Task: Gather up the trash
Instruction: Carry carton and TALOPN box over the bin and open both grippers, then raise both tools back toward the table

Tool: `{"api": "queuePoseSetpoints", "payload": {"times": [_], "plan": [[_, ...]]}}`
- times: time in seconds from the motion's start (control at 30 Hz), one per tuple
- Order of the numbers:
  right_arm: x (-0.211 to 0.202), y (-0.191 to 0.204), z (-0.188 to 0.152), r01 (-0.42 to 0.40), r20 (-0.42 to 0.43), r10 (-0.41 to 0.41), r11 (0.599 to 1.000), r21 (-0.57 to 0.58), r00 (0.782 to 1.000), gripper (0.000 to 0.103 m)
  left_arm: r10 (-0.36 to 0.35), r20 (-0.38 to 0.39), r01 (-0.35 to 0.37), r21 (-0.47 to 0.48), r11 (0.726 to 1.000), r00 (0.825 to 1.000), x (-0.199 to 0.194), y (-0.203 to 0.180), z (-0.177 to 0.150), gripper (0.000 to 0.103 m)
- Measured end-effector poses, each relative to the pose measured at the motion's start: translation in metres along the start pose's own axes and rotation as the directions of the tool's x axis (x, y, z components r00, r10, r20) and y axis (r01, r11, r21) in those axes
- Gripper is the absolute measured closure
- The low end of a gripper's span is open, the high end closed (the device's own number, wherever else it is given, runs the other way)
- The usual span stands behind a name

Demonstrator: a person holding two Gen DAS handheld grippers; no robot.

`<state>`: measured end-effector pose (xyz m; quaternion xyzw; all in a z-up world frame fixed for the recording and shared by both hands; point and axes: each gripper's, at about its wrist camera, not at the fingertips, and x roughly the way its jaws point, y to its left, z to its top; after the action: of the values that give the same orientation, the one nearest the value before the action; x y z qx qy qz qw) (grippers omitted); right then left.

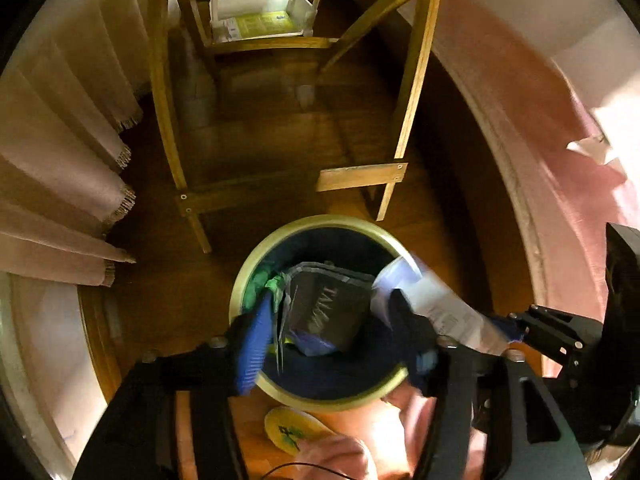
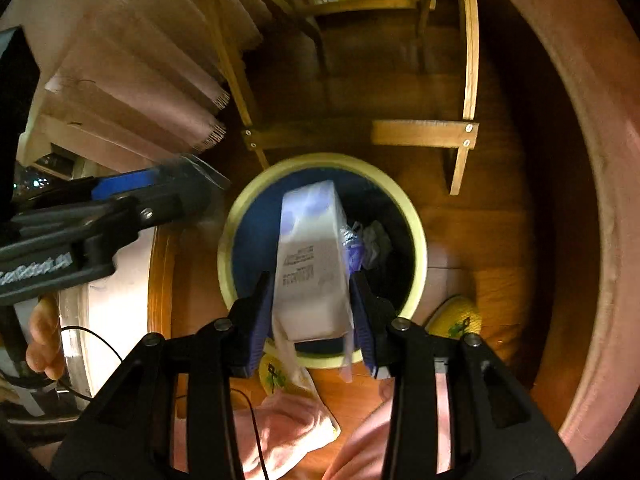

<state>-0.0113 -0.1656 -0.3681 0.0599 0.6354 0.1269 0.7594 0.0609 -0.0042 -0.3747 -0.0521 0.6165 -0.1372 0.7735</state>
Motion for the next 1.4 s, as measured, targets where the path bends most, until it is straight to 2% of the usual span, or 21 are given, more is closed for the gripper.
{"api": "queuePoseSetpoints", "payload": {"times": [0.03, 0.07, 0.17, 0.23, 0.4, 0.6, 0.73, 0.93, 1.23, 1.4], "plan": [[0.004, -0.002, -0.004, -0.003, -0.001, 0.003, 1.000, 0.002, 1.000, 0.068, 0.001, 0.003, -0.001, 0.002, 1.000, 1.000, 0.007, 0.002, -0.002, 0.020], [0.010, -0.005, -0.006, 0.003, 0.001, -0.003, 1.000, 0.004, 1.000, 0.068, 0.004, 0.005, -0.004, 0.001, 1.000, 1.000, 0.014, 0.006, -0.005, 0.017], [0.017, -0.009, -0.007, 0.016, 0.010, -0.016, 1.000, 0.017, 1.000, 0.060, 0.022, 0.004, -0.022, 0.001, 1.000, 1.000, 0.027, 0.008, -0.010, 0.015], [0.018, -0.011, -0.009, 0.018, 0.015, -0.018, 0.999, 0.036, 1.000, 0.059, 0.033, 0.010, -0.033, -0.004, 0.999, 0.999, 0.029, 0.011, -0.013, 0.015], [0.003, -0.005, -0.004, 0.030, 0.035, -0.032, 0.998, 0.058, 0.999, 0.054, 0.044, 0.042, -0.044, -0.004, 0.999, 0.998, 0.009, 0.011, -0.016, 0.014], [-0.042, 0.011, 0.009, 0.034, 0.078, -0.038, 0.998, 0.048, 0.996, 0.046, 0.043, 0.106, -0.043, 0.001, 0.999, 0.993, -0.046, -0.001, -0.005, 0.011], [-0.076, 0.021, 0.018, 0.039, 0.097, -0.044, 0.997, 0.060, 0.994, 0.046, 0.044, 0.137, -0.043, -0.012, 0.999, 0.990, -0.087, -0.009, 0.003, 0.010], [-0.142, 0.039, 0.032, 0.016, 0.129, -0.026, 0.997, 0.078, 0.991, 0.041, 0.048, 0.191, -0.051, 0.014, 0.999, 0.981, -0.165, -0.025, 0.014, 0.008], [-0.266, 0.085, 0.060, -0.002, 0.215, -0.003, 1.000, 0.025, 0.977, 0.039, 0.018, 0.328, -0.037, 0.052, 0.998, 0.945, -0.298, -0.054, 0.051, 0.007], [-0.340, 0.102, 0.086, 0.016, 0.309, -0.006, 0.999, -0.030, 0.951, 0.039, -0.006, 0.380, -0.010, 0.041, 0.999, 0.925, -0.361, -0.066, 0.082, 0.007]]}}
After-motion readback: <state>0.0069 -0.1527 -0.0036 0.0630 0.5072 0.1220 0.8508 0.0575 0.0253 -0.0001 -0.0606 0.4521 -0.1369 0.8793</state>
